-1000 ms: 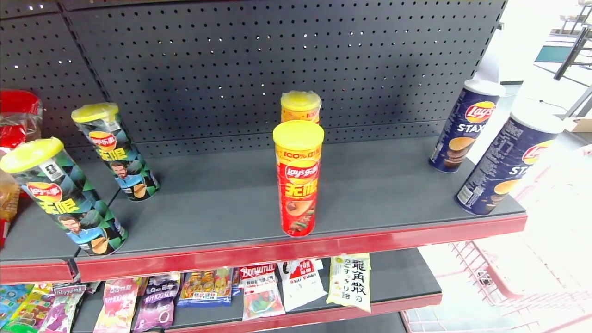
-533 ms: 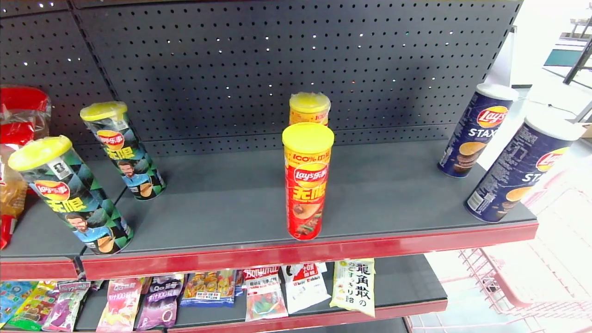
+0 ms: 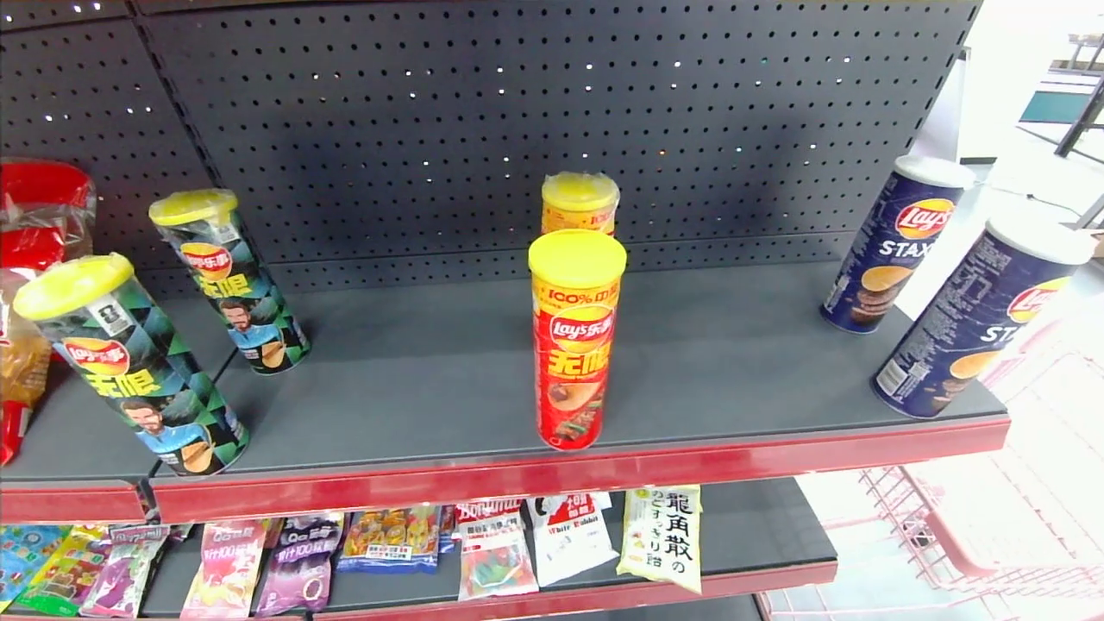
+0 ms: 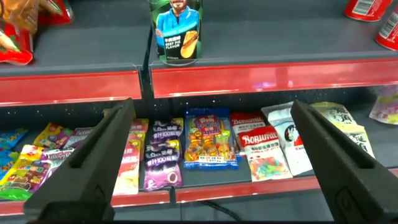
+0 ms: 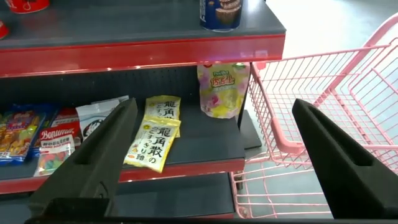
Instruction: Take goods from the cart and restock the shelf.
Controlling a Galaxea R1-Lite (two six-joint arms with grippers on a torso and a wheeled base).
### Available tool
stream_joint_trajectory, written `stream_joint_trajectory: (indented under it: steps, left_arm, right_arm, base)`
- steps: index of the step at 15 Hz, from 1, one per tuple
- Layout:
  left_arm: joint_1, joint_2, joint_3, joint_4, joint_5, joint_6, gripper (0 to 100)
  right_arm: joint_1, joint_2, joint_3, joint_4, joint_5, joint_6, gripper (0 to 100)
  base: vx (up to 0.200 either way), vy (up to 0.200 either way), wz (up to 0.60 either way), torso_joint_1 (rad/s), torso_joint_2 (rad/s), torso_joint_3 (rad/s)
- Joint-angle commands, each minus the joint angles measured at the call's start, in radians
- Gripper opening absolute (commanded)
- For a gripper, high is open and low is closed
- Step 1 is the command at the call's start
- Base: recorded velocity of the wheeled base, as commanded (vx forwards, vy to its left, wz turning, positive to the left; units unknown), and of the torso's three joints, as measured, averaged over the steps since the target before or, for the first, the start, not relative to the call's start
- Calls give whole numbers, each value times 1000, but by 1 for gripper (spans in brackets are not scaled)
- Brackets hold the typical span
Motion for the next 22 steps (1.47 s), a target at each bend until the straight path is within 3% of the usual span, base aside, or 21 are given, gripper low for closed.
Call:
stream_joint_trajectory:
  steps: [1,11,16,22]
  left_arm:
    - [0,1,0,0,1,0,100]
    - [0,1,0,0,1,1,100]
    - [-1,1,0,0,1,0,100]
    - [0,1,0,0,1,0,100]
  right_arm:
    - [0,2,0,0,0,0,100]
    - [0,0,0,0,0,1,100]
    - [0,0,0,0,0,1,100]
    - [0,0,0,0,0,0,100]
  base:
    - [0,0,0,0,0,0]
    - [0,0,0,0,0,0]
    - [-200,0,0,2,3,-1]
    - [0,0,0,0,0,0]
